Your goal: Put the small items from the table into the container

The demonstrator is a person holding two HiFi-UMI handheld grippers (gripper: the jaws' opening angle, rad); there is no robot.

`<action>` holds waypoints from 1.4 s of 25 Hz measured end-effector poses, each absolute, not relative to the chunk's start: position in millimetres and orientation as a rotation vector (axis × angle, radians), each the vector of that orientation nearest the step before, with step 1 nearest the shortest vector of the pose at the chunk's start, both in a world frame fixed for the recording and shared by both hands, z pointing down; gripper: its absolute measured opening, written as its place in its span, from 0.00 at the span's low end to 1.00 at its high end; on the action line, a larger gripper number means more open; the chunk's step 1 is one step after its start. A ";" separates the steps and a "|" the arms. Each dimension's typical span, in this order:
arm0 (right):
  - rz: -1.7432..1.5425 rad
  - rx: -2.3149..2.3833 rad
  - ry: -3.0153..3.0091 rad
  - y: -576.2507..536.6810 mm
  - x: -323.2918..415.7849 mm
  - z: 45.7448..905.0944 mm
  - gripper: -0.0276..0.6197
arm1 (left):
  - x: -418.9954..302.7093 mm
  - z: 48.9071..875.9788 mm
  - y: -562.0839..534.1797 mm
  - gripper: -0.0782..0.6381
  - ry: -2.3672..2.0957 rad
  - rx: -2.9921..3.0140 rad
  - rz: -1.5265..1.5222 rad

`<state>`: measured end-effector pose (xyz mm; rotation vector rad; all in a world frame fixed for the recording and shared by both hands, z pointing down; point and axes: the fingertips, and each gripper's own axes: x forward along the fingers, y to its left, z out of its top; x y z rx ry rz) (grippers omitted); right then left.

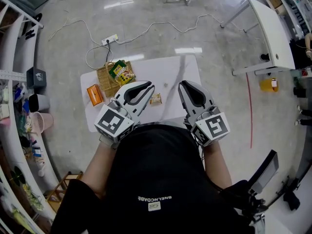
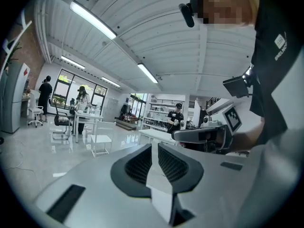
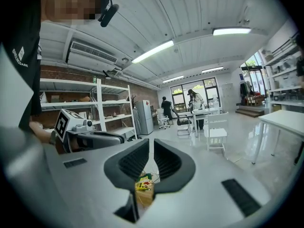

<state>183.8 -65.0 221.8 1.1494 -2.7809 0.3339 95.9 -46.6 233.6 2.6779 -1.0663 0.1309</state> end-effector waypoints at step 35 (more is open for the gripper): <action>0.483 0.837 -2.631 -79.2 156.7 322.9 0.17 | 49.5 271.7 -22.2 0.16 -1.311 2.436 0.140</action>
